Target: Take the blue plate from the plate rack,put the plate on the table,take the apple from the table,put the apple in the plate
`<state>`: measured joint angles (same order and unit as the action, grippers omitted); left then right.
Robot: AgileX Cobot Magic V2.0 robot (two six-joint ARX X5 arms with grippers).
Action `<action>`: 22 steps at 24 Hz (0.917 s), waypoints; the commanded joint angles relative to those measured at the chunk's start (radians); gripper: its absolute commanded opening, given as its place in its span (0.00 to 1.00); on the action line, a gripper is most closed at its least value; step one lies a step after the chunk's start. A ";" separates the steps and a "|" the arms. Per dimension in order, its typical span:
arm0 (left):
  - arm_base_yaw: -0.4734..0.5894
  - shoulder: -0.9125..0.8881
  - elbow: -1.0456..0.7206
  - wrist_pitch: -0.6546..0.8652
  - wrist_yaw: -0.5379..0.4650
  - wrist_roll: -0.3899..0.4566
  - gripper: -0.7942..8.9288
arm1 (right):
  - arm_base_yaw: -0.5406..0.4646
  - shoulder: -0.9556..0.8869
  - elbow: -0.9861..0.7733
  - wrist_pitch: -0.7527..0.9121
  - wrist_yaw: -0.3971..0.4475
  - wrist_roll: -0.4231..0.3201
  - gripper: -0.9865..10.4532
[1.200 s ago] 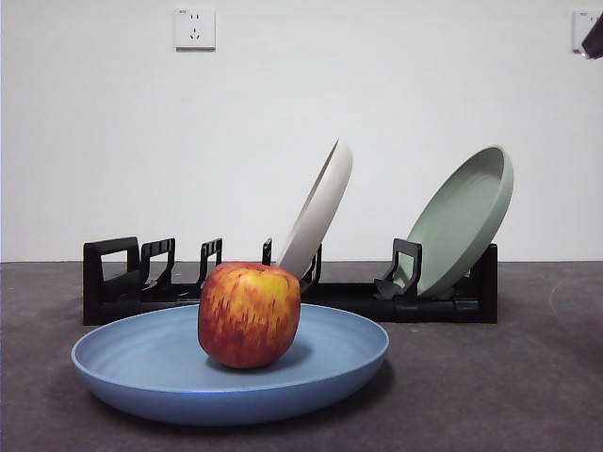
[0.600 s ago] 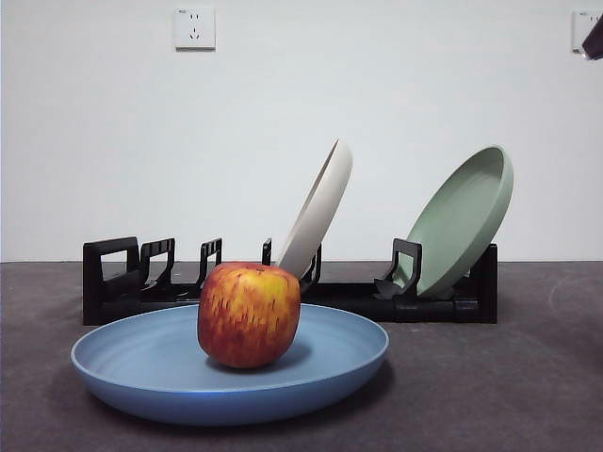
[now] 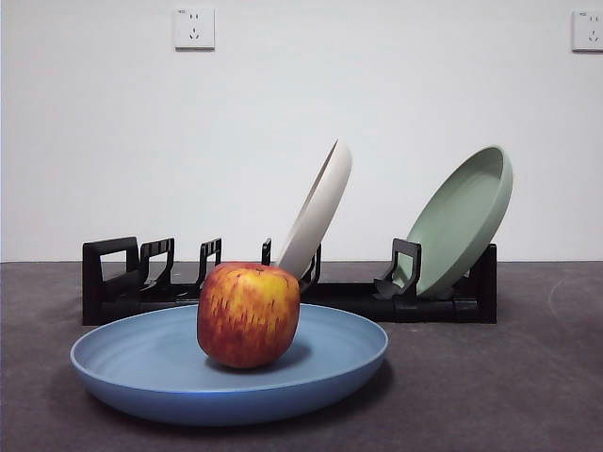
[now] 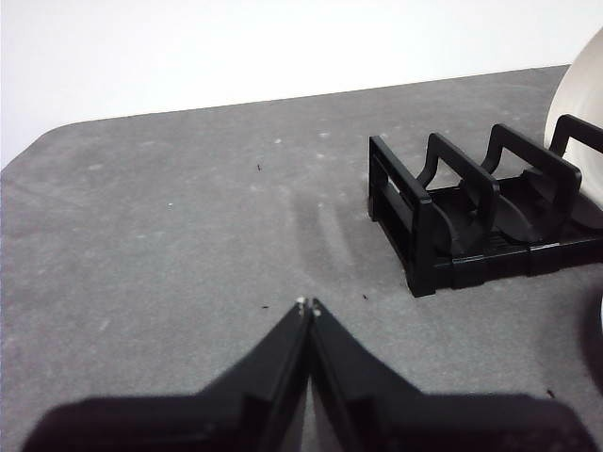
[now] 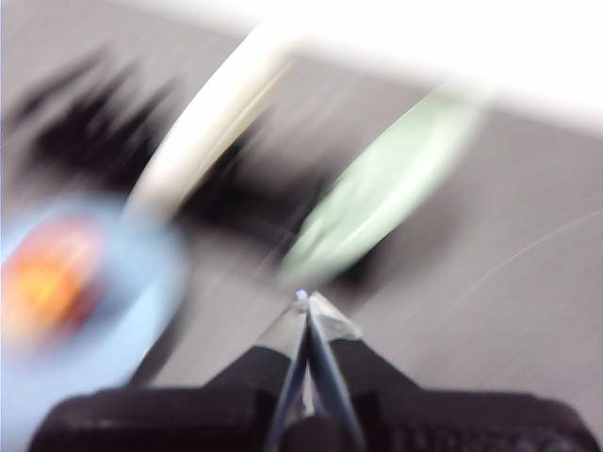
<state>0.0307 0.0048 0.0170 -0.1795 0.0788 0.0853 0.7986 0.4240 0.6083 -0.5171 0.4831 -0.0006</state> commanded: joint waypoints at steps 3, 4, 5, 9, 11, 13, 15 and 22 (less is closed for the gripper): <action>0.003 -0.003 -0.014 0.003 0.002 -0.008 0.08 | -0.294 -0.037 -0.013 0.200 -0.191 -0.077 0.09; 0.003 -0.003 -0.014 0.003 0.002 -0.008 0.08 | -0.379 -0.040 -0.016 0.200 -0.276 -0.097 0.09; 0.003 -0.003 -0.014 0.003 0.002 -0.008 0.08 | -0.451 -0.040 -0.025 0.200 -0.346 -0.107 0.09; 0.003 -0.003 -0.014 0.003 0.002 -0.008 0.08 | -0.613 -0.087 -0.102 0.220 -0.451 -0.105 0.09; 0.003 -0.003 -0.014 0.003 0.002 -0.008 0.08 | -0.660 -0.129 -0.167 0.267 -0.488 -0.104 0.09; 0.003 -0.003 -0.014 0.003 0.002 -0.008 0.08 | -0.687 -0.172 -0.233 0.320 -0.493 -0.103 0.09; 0.003 -0.003 -0.014 0.003 0.002 -0.008 0.08 | -0.708 -0.225 -0.311 0.382 -0.493 -0.101 0.09; 0.003 -0.003 -0.014 0.003 0.002 -0.008 0.08 | -0.727 -0.344 -0.508 0.444 -0.504 -0.093 0.09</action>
<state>0.0307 0.0048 0.0170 -0.1795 0.0788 0.0853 0.0715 0.0895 0.1169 -0.0826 -0.0189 -0.0975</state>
